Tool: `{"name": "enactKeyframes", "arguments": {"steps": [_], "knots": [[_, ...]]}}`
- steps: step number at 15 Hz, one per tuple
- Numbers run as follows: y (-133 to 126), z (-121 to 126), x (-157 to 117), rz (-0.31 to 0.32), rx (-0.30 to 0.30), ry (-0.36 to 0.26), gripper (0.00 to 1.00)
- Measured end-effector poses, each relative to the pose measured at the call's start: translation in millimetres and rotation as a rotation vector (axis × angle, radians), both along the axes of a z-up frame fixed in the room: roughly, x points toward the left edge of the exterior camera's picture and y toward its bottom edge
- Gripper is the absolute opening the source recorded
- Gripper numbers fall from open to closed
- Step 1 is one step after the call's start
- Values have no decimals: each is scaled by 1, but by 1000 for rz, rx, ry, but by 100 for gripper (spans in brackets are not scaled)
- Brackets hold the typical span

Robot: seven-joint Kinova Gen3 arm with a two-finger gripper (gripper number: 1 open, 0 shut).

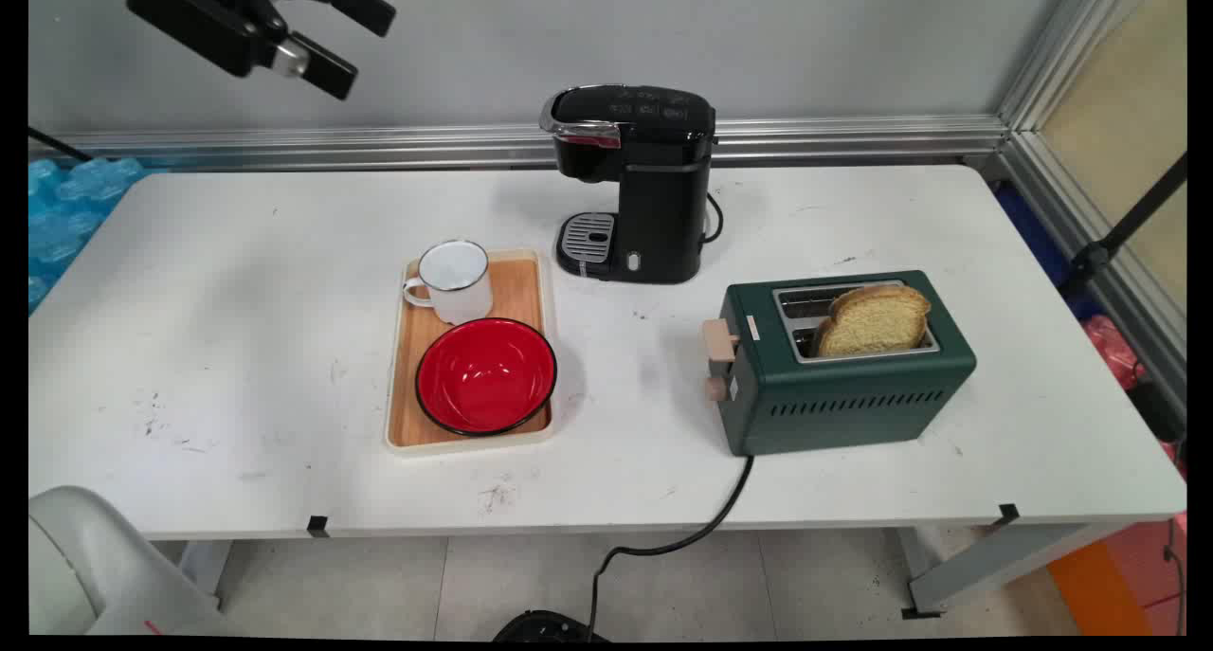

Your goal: Press the toaster switch

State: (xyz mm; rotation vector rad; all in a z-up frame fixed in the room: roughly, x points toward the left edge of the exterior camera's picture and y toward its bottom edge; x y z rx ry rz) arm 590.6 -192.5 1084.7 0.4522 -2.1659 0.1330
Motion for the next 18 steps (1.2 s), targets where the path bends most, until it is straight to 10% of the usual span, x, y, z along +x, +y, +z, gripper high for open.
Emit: {"name": "enactKeyframes", "arguments": {"steps": [18], "knots": [[-58, -86, -169, -10, 15, -120, 100]]}}
